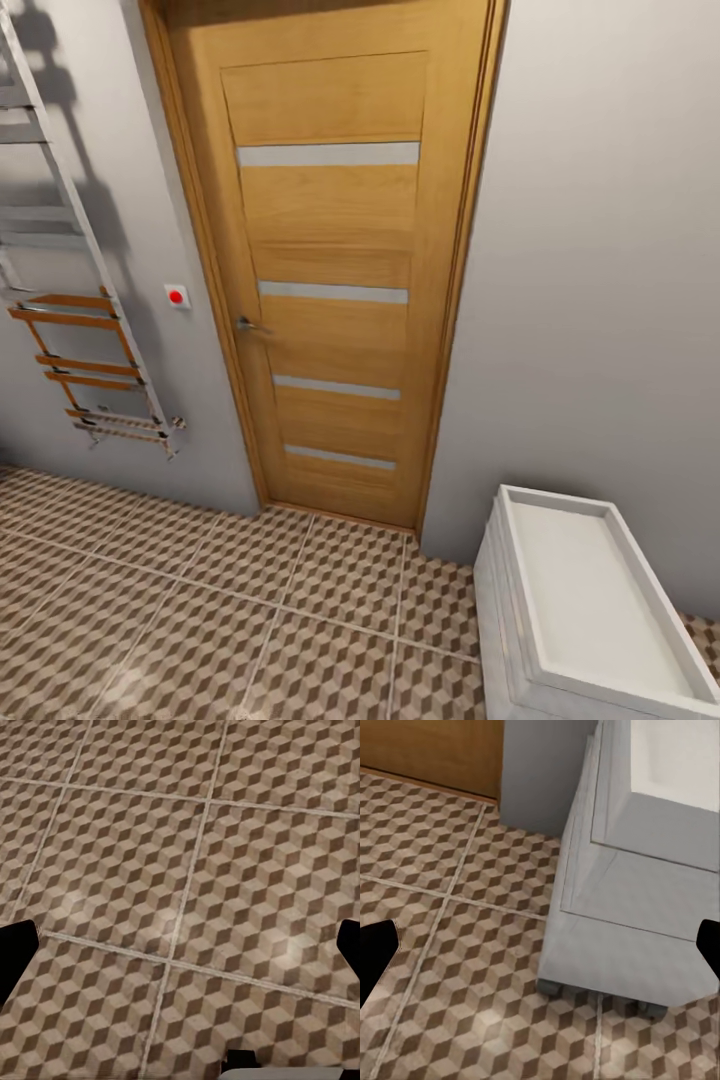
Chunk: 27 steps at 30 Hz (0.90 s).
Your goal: Take the four mousetraps from the cabinet in the bathroom and place them on the bathroom floor. Make sure all four end up on the same floor surface, and ensure that at least two of them are either under or directly next to the same bathroom sink.
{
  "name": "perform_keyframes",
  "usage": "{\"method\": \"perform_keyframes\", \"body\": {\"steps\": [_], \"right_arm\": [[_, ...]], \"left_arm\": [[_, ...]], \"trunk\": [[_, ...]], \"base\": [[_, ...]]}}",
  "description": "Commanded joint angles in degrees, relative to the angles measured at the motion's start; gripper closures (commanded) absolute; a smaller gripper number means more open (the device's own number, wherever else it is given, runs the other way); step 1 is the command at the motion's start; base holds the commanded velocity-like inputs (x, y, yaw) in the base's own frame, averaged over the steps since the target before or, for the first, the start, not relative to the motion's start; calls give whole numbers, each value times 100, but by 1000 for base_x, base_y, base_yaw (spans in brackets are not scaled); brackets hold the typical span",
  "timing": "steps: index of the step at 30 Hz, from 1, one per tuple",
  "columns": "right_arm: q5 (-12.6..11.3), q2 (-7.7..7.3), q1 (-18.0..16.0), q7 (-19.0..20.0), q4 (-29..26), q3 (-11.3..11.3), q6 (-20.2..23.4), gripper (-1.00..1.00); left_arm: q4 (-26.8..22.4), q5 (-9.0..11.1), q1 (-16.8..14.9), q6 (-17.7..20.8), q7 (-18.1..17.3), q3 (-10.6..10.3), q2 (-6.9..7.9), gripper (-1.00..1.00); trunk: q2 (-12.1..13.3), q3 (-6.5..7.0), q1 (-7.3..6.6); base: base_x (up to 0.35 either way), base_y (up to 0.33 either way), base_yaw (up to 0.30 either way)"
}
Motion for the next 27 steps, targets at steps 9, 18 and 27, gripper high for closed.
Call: {"method": "perform_keyframes", "body": {"steps": [9, 18, 27], "right_arm": [[-58, -2, -3, -1, -1, 54, -16, -100], [-58, -2, -3, 3, -1, 50, -15, -100], [-58, -2, -3, 5, -1, 51, -13, -100]], "left_arm": [[23, 44, -10, -35, 7, -45, -3, -100], [23, 44, -11, -31, 7, -45, -3, -100], [23, 44, -11, -26, 7, -49, -3, -100]], "trunk": [[-12, -12, 3], [-12, -12, 3], [-12, -12, 3]], "base": [[0, 0, 258], [0, 0, 258], [0, 0, 258]]}}
